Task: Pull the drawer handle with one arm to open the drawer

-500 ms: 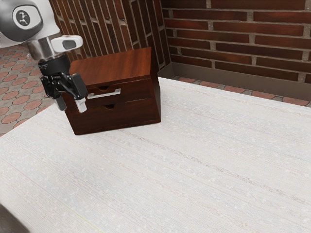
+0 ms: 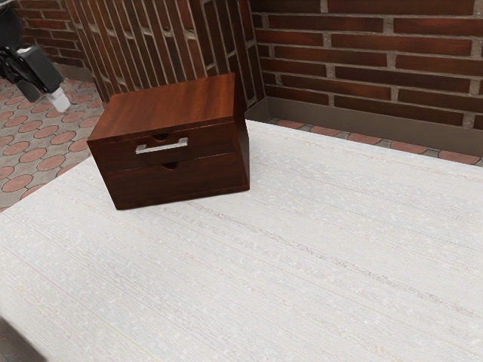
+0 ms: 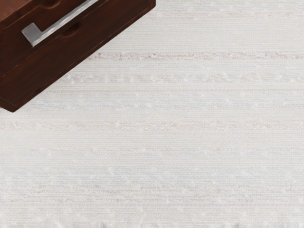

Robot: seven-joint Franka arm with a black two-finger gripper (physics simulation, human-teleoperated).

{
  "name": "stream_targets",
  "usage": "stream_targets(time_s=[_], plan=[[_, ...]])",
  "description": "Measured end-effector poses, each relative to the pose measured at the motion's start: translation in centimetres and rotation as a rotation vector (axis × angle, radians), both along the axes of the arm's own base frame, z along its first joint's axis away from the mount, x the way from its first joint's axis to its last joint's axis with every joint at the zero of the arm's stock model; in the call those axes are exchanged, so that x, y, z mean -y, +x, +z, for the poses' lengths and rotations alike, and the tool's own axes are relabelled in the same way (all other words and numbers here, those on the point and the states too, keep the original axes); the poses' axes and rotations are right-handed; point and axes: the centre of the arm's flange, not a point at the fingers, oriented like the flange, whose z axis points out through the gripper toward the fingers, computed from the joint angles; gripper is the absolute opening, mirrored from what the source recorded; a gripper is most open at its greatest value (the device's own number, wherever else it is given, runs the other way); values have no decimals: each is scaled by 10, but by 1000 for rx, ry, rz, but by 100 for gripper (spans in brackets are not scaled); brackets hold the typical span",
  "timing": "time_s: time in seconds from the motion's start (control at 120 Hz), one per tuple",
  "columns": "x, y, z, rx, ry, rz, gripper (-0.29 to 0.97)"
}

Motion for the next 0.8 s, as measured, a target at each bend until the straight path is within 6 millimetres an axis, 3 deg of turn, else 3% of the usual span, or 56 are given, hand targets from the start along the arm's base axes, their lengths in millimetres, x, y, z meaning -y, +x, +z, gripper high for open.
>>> stream_targets(time_s=[0.067,0.167,0.25,0.383,0.525,0.642,0.8], plan=[[-4,7,-7,-12,24,-52,68],[-15,46,-43,-24,50,-182,68],[-18,69,-61,3,79,-298,68],[-28,113,-120,-9,100,-451,68],[-40,130,-163,-3,142,-576,64],[-41,139,-181,22,194,-687,58],[-37,148,-181,63,273,-819,50]])
